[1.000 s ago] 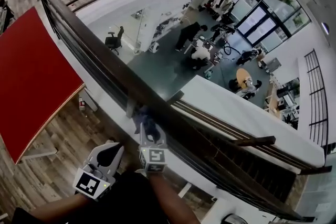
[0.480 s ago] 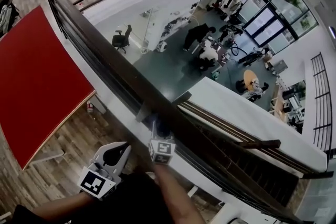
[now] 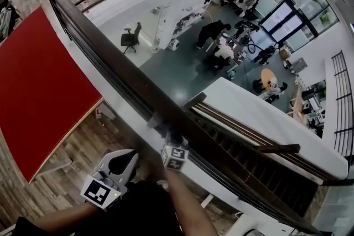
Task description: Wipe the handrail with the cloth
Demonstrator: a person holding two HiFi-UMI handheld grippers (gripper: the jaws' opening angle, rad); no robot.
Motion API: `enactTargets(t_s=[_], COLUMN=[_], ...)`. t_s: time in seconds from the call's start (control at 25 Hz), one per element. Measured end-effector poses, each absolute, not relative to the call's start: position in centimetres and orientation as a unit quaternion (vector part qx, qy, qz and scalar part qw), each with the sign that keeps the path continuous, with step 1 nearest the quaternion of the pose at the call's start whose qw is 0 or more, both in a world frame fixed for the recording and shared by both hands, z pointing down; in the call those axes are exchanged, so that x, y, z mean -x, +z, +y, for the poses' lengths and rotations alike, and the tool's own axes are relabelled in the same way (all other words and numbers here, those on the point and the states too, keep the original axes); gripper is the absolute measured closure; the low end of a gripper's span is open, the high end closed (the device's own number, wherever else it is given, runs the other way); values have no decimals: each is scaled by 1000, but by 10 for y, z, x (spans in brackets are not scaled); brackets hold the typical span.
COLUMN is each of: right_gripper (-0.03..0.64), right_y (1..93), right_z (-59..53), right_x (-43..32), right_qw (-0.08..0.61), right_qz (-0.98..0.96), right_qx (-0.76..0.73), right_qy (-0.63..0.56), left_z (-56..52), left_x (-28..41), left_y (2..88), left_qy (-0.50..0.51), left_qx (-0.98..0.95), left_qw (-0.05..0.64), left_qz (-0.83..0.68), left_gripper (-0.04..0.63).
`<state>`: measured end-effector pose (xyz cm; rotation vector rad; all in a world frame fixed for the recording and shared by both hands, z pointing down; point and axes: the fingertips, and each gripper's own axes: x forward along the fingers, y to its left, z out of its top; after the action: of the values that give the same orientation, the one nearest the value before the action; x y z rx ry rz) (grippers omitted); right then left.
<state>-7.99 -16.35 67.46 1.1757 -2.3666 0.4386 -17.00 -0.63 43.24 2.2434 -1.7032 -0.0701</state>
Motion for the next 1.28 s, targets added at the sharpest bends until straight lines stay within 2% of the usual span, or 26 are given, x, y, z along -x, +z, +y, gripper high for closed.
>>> enactTargets(t_s=[0.48, 1.28], right_gripper=[525, 525], right_y=[696, 698], right_z=[-176, -165], right_x=[60, 1], right_qw=[255, 246], right_qz=[-841, -813], right_qx=[-446, -493], right_qy=[170, 188], left_z=[-5, 5], left_x=[176, 158], left_y=[434, 432], left_qy=[-17, -20], left_qx=[-783, -786], left_qw=[157, 168], left_qz=[-601, -594], left_gripper=[595, 595])
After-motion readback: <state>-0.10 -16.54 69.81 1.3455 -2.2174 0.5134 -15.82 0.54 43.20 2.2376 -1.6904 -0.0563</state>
